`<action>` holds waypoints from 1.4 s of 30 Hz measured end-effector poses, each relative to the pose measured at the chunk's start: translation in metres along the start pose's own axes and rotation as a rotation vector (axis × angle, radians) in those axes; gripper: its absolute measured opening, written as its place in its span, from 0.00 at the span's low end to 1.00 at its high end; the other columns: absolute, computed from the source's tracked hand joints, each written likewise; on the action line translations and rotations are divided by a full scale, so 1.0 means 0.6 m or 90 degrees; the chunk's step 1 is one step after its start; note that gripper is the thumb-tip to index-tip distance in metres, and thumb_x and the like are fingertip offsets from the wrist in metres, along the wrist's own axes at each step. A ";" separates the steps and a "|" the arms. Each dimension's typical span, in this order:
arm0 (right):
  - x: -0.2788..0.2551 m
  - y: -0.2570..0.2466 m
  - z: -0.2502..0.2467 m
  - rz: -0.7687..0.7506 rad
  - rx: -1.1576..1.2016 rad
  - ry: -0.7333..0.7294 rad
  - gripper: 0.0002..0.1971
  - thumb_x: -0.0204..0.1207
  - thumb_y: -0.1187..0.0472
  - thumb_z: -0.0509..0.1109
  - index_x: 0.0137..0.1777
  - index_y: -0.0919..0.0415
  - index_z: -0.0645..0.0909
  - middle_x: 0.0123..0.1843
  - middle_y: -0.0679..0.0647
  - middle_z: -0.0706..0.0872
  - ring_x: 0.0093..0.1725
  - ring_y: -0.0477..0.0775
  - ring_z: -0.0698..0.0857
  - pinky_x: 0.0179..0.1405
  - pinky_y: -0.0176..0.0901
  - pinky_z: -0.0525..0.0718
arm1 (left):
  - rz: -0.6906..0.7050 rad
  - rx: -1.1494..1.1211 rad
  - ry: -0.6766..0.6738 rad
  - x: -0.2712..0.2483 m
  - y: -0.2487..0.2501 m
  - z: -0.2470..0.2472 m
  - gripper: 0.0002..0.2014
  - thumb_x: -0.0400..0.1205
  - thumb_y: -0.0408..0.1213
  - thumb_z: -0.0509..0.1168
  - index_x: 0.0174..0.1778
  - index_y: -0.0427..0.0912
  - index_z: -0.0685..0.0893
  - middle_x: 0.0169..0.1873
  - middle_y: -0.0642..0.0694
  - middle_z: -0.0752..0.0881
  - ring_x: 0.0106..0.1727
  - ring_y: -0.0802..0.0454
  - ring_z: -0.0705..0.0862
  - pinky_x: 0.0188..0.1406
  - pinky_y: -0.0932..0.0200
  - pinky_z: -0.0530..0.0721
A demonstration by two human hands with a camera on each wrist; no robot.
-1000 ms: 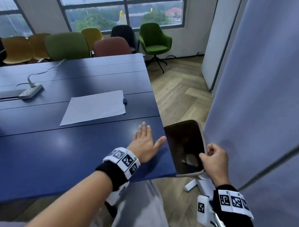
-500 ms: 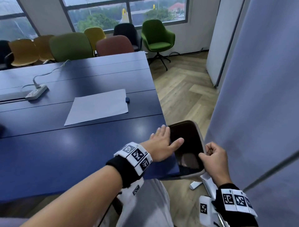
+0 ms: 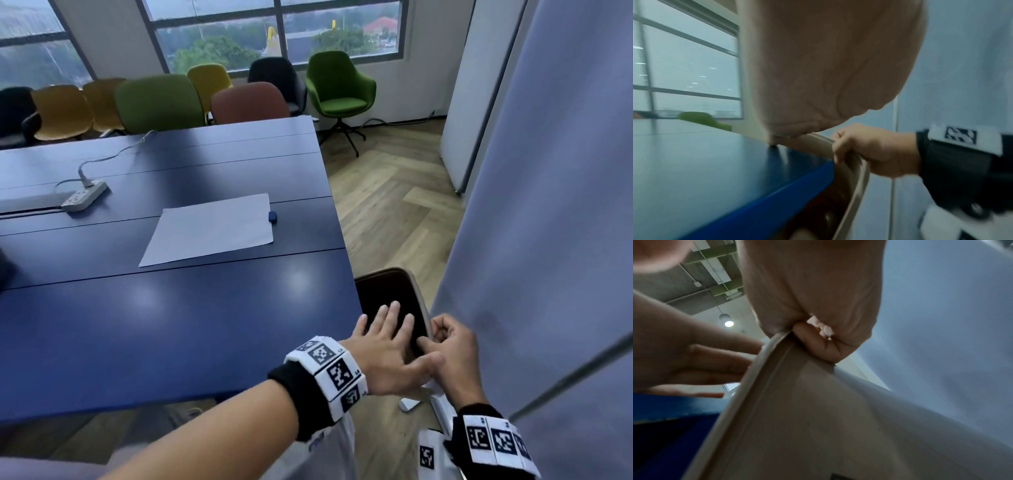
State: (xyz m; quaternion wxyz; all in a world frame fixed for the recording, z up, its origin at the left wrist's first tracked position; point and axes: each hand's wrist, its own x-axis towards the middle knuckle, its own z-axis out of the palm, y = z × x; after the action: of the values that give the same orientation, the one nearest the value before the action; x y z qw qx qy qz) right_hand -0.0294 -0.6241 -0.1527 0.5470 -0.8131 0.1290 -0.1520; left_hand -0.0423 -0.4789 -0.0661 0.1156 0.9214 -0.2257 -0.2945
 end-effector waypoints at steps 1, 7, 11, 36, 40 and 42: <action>-0.001 0.001 -0.001 0.001 0.005 -0.003 0.17 0.60 0.78 0.71 0.26 0.61 0.67 0.23 0.49 0.67 0.26 0.47 0.64 0.25 0.39 0.66 | -0.031 -0.041 0.049 -0.008 -0.012 -0.007 0.50 0.75 0.76 0.35 0.86 0.45 0.36 0.84 0.46 0.30 0.83 0.52 0.29 0.82 0.45 0.30; -0.001 0.003 -0.003 0.007 0.027 0.018 0.15 0.60 0.77 0.69 0.26 0.62 0.66 0.25 0.51 0.66 0.28 0.50 0.65 0.29 0.43 0.67 | -0.460 -0.089 0.212 -0.086 -0.149 -0.007 0.48 0.82 0.69 0.37 0.84 0.32 0.33 0.83 0.36 0.29 0.84 0.42 0.28 0.81 0.38 0.32; -0.003 0.004 -0.002 -0.003 0.027 0.013 0.16 0.60 0.77 0.70 0.26 0.60 0.66 0.25 0.51 0.67 0.27 0.51 0.65 0.29 0.43 0.67 | -0.428 -0.114 0.198 -0.077 -0.115 0.029 0.54 0.75 0.75 0.29 0.82 0.31 0.31 0.82 0.33 0.28 0.82 0.40 0.25 0.76 0.39 0.23; 0.058 0.165 0.050 0.280 -0.405 -0.285 0.10 0.67 0.69 0.67 0.30 0.59 0.70 0.38 0.63 0.80 0.40 0.60 0.82 0.48 0.54 0.85 | -0.328 0.044 -0.001 -0.169 -0.276 -0.061 0.51 0.74 0.67 0.68 0.82 0.71 0.36 0.85 0.39 0.40 0.83 0.32 0.49 0.78 0.39 0.65; 0.053 0.259 0.066 0.333 -0.511 -0.320 0.06 0.69 0.69 0.69 0.46 0.67 0.79 0.51 0.68 0.86 0.51 0.66 0.85 0.44 0.45 0.79 | -0.329 0.064 0.014 -0.158 -0.292 -0.049 0.53 0.69 0.69 0.69 0.78 0.77 0.34 0.85 0.41 0.41 0.81 0.34 0.53 0.73 0.42 0.71; 0.036 0.299 0.065 0.389 -0.516 -0.332 0.10 0.71 0.68 0.69 0.52 0.72 0.81 0.53 0.70 0.86 0.53 0.68 0.85 0.41 0.42 0.75 | -0.336 0.075 0.019 -0.158 -0.298 -0.049 0.54 0.61 0.76 0.65 0.71 0.83 0.30 0.85 0.42 0.41 0.80 0.34 0.53 0.72 0.41 0.72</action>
State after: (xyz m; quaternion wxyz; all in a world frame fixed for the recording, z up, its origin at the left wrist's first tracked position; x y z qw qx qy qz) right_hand -0.0020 -0.6650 -0.3310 0.2245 -0.8944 0.2666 0.2805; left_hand -0.0312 -0.2749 -0.0582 -0.0155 0.9576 0.0074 -0.2875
